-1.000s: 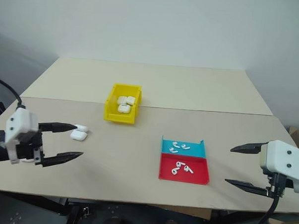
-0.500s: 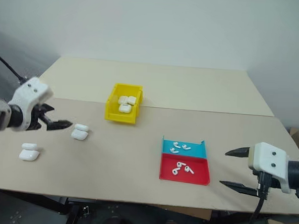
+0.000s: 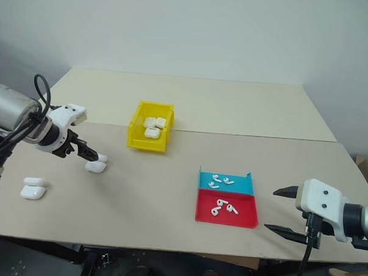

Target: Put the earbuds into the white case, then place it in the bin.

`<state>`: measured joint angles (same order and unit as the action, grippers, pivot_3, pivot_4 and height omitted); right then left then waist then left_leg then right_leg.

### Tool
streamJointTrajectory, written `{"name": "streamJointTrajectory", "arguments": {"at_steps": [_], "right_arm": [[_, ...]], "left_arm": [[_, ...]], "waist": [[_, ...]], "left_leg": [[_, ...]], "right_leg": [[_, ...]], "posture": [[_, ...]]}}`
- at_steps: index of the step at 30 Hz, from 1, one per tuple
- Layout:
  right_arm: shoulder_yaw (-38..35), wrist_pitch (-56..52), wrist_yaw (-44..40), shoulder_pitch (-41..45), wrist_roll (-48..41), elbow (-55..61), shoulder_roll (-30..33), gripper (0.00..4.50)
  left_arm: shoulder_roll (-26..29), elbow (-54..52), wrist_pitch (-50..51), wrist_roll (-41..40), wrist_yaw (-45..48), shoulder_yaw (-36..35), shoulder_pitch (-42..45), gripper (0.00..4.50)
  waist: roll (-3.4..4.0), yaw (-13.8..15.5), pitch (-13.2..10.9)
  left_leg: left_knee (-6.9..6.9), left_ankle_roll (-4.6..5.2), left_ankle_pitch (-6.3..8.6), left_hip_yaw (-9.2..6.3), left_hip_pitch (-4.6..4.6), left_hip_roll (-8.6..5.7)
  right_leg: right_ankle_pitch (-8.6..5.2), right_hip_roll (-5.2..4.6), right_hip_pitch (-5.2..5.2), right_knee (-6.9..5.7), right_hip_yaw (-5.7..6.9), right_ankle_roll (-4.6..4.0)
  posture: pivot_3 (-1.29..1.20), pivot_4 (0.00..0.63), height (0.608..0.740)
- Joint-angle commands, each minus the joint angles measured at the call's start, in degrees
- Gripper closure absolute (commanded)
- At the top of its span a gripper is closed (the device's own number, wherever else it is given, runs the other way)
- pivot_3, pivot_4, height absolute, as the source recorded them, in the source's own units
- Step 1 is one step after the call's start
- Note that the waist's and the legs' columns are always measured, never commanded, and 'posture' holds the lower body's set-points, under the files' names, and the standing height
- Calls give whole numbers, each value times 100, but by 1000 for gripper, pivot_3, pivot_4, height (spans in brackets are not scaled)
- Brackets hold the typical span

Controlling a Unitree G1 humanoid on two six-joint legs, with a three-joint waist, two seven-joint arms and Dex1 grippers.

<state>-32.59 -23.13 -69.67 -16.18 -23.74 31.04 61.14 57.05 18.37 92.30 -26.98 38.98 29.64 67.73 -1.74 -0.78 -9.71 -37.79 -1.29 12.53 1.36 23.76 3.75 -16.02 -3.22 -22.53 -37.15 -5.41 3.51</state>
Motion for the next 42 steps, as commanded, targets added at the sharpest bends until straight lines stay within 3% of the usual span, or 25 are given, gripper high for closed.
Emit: {"name": "streamJointTrajectory", "arguments": {"at_steps": [1, 19, 40, 42], "right_arm": [[-162, -72, 124, -54, 42, 177, -44, 59], [-105, -176, 294, -48, 135, 236, -10, 59], [9, -249, 400, -97, 368, 300, -8, 59], [3, -253, 388, -92, 371, 307, -11, 0]], "left_arm": [[-102, 453, -4, 202, 63, 124, 262, 0], [-1000, 1975, -861, 1097, 506, 357, 413, 0], [-1279, 2660, -1586, 2027, 1319, 543, 266, 0], [-1316, 2693, -1536, 2057, 1363, 518, 279, 391]], "waist": [[-1, 2, 0], [-4, 6, -2], [-5, 3, -2], [-5, 4, -2]], "left_leg": [[-1, 0, 0, 0, 1, 0], [-4, 0, 0, -4, 5, -4], [-4, 0, 0, -5, 7, -4], [-4, 0, 0, -5, 7, -5]], "right_leg": [[0, 0, 0, 0, 0, 0], [0, -3, 0, -1, 3, 1], [0, -4, 0, -1, 4, 1], [0, -4, 0, -1, 4, 1]], "posture": [[0, 150, 740], [0, 150, 740], [0, 150, 740], [0, 150, 740]]}}
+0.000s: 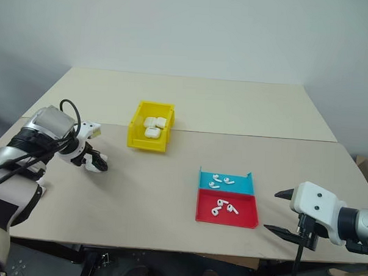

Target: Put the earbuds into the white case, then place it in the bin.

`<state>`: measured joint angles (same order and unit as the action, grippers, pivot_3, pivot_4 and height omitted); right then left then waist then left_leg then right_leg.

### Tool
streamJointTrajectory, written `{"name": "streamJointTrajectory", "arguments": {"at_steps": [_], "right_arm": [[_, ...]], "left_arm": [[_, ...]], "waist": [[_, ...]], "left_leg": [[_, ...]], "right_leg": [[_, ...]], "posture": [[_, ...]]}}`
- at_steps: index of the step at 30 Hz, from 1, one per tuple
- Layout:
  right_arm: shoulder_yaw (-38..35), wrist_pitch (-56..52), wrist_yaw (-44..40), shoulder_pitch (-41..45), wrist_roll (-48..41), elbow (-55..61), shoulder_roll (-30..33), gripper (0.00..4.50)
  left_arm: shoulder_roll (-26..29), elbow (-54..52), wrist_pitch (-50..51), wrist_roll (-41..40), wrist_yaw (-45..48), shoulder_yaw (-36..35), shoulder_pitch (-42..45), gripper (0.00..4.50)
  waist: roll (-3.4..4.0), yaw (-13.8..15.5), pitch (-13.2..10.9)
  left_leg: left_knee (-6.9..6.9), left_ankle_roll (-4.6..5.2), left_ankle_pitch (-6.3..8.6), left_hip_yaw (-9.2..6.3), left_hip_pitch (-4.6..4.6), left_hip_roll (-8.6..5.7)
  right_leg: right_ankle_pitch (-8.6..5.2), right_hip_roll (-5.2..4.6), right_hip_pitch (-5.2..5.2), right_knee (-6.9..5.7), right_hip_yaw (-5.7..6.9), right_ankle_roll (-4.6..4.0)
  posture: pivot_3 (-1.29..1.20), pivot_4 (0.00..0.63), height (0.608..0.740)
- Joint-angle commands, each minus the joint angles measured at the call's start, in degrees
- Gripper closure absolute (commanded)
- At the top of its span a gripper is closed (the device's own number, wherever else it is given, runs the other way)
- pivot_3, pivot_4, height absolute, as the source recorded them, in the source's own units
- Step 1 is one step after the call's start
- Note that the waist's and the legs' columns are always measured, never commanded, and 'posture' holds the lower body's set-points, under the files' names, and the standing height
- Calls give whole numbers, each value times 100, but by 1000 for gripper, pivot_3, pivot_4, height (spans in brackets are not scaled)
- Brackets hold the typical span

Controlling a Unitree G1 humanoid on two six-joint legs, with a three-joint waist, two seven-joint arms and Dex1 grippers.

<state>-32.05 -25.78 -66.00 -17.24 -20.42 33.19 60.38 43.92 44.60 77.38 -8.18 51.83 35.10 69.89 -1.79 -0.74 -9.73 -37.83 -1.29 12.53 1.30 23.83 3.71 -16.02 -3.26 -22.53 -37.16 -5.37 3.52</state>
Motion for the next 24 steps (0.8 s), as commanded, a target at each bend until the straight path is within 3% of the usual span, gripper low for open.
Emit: {"name": "streamJointTrajectory", "arguments": {"at_steps": [1, 5, 11, 16, 20, 22, 24], "right_arm": [[-56, 1, 18, 20, 34, 96, 64, 0], [-68, -26, 26, 36, 35, 96, 74, 0], [-77, -8, 13, 33, 62, 89, 86, 0], [-218, -19, -35, 29, 80, 131, 114, 0], [-457, 43, -188, 270, -153, 284, 188, 0], [-534, -80, -391, 467, -409, 420, 402, 0], [-534, -388, -592, 597, -639, 488, 686, 0]], "left_arm": [[-18, 68, -48, 208, 70, -42, 58, 603], [-46, 80, -118, 285, 140, -99, 45, 1759], [55, -366, -261, 309, 137, -270, 6, 1758], [560, -2207, 13, -148, 461, -763, -156, 1758], [625, -3828, -135, -690, 286, -2132, -753, 1758], [369, -4879, -583, -1107, 154, -3232, -1519, 1758], [195, -5628, -867, -1356, 74, -3772, -2135, 1758]], "waist": [[0, 0, 0], [0, 0, 0], [0, 1, 0], [-2, -5, -1], [0, -6, -1], [6, -25, 3], [9, -43, 5]], "left_leg": [[0, 0, 0, 0, 0, 0], [0, 0, 0, 0, 0, 0], [0, 0, 0, -1, 0, 0], [0, 0, 0, -2, 6, 1], [0, -1, -1, -2, 4, 1], [-1, -1, 0, 0, -2, 2], [-4, -1, -1, 1, -7, 3]], "right_leg": [[0, 0, 0, 0, 0, 0], [0, 0, 0, 0, 0, 0], [0, 0, 0, 0, 0, 0], [0, 0, -4, 0, 1, 0], [0, -3, -3, -5, 0, 0], [0, -3, -1, -6, -3, 0], [0, -4, 2, -15, -5, -1]], "posture": [[0, 150, 740], [0, 150, 740], [0, 150, 740], [0, 150, 740], [0, 150, 740], [0, 150, 740], [0, 150, 740]]}}
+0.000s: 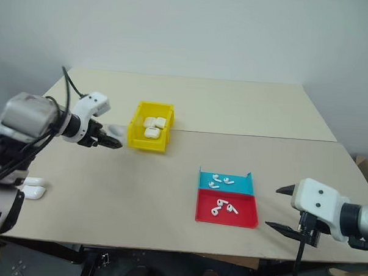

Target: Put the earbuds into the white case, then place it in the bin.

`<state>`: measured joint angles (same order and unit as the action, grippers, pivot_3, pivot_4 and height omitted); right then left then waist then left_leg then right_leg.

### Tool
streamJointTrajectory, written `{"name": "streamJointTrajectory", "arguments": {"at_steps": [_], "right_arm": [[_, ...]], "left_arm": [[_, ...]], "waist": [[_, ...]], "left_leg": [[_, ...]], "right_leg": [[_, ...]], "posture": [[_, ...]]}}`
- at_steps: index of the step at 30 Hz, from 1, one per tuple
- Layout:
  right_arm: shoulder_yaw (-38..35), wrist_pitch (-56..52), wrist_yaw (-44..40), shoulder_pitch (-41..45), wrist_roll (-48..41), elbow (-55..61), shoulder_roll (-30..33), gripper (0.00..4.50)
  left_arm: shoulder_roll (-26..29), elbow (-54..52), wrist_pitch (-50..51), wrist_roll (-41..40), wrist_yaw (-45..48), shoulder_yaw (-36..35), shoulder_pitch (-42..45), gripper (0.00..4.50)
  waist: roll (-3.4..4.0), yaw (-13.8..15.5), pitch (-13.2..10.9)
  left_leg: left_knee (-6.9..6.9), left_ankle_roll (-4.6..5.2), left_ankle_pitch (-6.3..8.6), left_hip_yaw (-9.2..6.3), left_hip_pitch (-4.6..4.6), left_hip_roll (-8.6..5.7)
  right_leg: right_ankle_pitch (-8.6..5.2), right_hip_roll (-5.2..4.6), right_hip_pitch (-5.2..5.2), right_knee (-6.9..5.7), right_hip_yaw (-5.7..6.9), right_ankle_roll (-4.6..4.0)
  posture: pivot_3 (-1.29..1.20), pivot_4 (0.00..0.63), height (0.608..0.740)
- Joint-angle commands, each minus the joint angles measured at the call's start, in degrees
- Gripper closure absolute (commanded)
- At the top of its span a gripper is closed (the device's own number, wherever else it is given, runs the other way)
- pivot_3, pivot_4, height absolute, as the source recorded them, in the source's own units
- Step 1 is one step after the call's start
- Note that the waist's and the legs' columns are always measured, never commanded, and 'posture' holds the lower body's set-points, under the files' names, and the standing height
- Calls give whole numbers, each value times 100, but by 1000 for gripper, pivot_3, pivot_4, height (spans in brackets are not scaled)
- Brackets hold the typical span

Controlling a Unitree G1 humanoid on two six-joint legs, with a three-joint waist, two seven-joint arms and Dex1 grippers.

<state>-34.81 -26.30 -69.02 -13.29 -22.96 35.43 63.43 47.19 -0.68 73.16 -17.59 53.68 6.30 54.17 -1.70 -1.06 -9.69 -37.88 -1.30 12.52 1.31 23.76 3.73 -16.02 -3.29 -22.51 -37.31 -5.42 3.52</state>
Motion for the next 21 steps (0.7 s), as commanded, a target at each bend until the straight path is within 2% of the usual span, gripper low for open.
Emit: {"name": "streamJointTrajectory", "arguments": {"at_steps": [1, 4, 9, 12, 17, 21], "right_arm": [[-196, -458, -397, 306, -525, 278, 555, 0], [523, -905, -198, 911, -718, 402, 1253, 0], [1815, -1419, 148, 1804, -782, 677, 2022, 0], [2807, -2080, 429, 2645, -965, 856, 2017, 0], [3930, -3005, 909, 3543, -797, 994, 1690, 0], [4602, -3947, 1329, 4219, -804, 1030, 1214, 0]], "left_arm": [[-329, -1496, -1119, -447, -159, -1158, -1061, 1758], [-956, -2144, -3112, -578, 50, -1614, -2443, 1758], [-1583, -2025, -5163, -586, 382, -1537, -3306, 1758], [-2103, -1699, -6662, -663, 836, -1309, -3713, 1758], [-2208, -1682, -7281, -1234, 1580, -1224, -4102, 1758], [-2164, -1634, -7385, -1511, 1753, -1208, -4185, 1758]], "waist": [[3, -14, 2], [10, -19, 7], [-5, 89, 5], [-1, 106, 11], [0, 79, 11], [4, 31, 14]], "left_leg": [[0, 0, 0, 0, -2, 1], [1, 0, 0, 5, -28, 2], [-1, -3, -3, 11, -35, 7], [-2, -3, -3, 16, -33, 4], [-2, 2, 0, 22, -10, 9], [-2, 2, 0, 22, -13, 9]], "right_leg": [[0, 1, 3, -1, 0, 0], [2, 0, 25, 1, -3, -3], [10, -2, 31, 5, 2, -11], [11, -6, 32, 16, -1, -9], [12, -5, 9, 20, -5, -8], [12, -5, 10, 18, -6, -8]], "posture": [[0, 150, 740], [0, 150, 740], [0, 150, 740], [0, 150, 740], [0, 150, 740], [0, 150, 740]]}}
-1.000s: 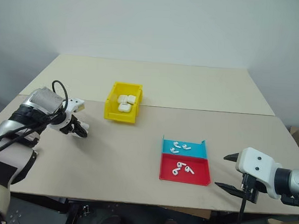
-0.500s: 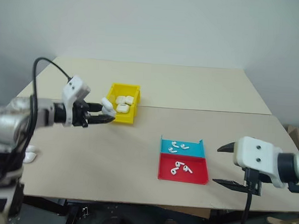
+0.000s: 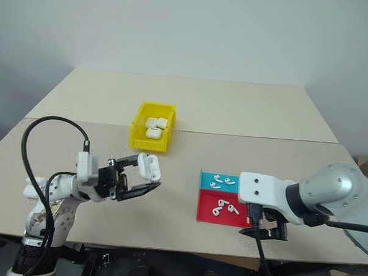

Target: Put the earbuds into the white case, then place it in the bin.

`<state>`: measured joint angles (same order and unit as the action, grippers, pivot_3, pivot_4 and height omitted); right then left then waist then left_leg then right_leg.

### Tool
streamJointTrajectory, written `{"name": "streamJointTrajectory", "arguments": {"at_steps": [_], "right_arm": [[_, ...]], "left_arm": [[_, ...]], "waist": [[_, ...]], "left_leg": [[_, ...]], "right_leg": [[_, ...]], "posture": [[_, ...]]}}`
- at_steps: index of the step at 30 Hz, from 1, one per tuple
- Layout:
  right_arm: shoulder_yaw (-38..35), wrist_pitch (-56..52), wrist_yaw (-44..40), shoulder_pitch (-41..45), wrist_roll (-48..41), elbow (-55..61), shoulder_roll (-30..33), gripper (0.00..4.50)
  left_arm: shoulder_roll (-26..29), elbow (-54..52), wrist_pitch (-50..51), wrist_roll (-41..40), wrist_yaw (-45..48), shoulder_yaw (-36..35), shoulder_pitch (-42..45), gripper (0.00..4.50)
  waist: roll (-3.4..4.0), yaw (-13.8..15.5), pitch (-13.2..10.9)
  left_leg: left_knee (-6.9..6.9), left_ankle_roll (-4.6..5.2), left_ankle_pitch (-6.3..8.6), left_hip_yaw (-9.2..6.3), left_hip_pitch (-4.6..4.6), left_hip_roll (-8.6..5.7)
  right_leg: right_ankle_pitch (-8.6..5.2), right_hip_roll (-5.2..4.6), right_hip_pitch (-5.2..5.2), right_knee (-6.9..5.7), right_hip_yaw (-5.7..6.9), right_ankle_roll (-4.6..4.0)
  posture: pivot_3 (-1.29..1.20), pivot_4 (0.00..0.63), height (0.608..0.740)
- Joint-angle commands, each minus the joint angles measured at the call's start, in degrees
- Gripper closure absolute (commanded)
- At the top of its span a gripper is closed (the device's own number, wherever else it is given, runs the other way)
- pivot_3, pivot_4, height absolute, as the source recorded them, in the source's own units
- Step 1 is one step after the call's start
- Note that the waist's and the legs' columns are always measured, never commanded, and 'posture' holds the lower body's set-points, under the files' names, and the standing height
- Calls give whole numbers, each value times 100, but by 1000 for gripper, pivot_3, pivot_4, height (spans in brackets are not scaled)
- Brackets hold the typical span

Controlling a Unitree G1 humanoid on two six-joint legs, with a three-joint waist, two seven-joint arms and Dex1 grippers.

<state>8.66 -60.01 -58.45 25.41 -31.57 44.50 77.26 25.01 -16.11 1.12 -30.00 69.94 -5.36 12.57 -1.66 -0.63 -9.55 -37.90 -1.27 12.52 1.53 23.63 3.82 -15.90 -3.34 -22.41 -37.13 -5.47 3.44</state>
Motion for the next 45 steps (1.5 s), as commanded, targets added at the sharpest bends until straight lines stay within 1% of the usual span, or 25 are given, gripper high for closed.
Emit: {"name": "streamJointTrajectory", "arguments": {"at_steps": [1, 4, 5, 7, 17, 27, 32, 45], "right_arm": [[424, -775, 357, 509, 77, 130, -282, 0], [884, -1186, 606, 875, 224, 156, -515, 558], [987, -1303, 675, 965, 235, 163, -615, 957], [1225, -1466, 810, 1110, 320, 205, -741, 1561], [1972, -2160, 1457, 1586, 618, -122, -1402, 1561], [2035, -2540, 1919, 1535, 662, -384, -1787, 1561], [2121, -2517, 2032, 1466, 671, -477, -1818, 1561], [2225, -2436, 2294, 1317, 735, -735, -1969, 1561]], "left_arm": [[62, -34, -269, -310, 234, -35, -36, 1758], [129, 50, -382, -350, 420, 11, -68, 1758], [160, 66, -421, -309, 460, 43, -87, 1758], [204, 78, -495, -237, 516, 104, -133, 1758], [275, -191, -470, -153, 187, 258, -229, 1758], [444, -315, -452, -135, 16, 327, -346, 1758], [576, -353, -322, -105, -86, 364, -336, 1758], [716, -306, -370, -24, -184, 452, -362, 1758]], "waist": [[1, -13, 0], [3, -15, 1], [3, -15, 2], [4, -17, 2], [4, -16, 2], [4, -20, 2], [4, -20, 2], [4, -24, 2]], "left_leg": [[0, 0, 0, 0, 0, -1], [0, 0, 0, 0, -1, 0], [0, 0, 0, 0, 0, 0], [0, 1, 0, 0, 1, 0], [0, 1, 1, -2, 6, 1], [0, 2, 1, -3, 11, 2], [1, 2, 1, -3, 13, 2], [2, 3, 1, -3, 14, 2]], "right_leg": [[0, 0, 0, 1, -1, 0], [0, 1, -1, 0, 1, 1], [0, 1, -2, 0, 1, 1], [0, 2, -3, 1, 1, 1], [0, 2, -7, 0, 2, 1], [0, 3, -12, 0, 2, 1], [0, 3, -14, 1, 3, 1], [0, 3, -16, 1, 3, 1]], "posture": [[0, 150, 740], [0, 150, 740], [0, 150, 740], [0, 150, 740], [0, 150, 740], [0, 150, 740], [0, 150, 740], [0, 150, 740]]}}
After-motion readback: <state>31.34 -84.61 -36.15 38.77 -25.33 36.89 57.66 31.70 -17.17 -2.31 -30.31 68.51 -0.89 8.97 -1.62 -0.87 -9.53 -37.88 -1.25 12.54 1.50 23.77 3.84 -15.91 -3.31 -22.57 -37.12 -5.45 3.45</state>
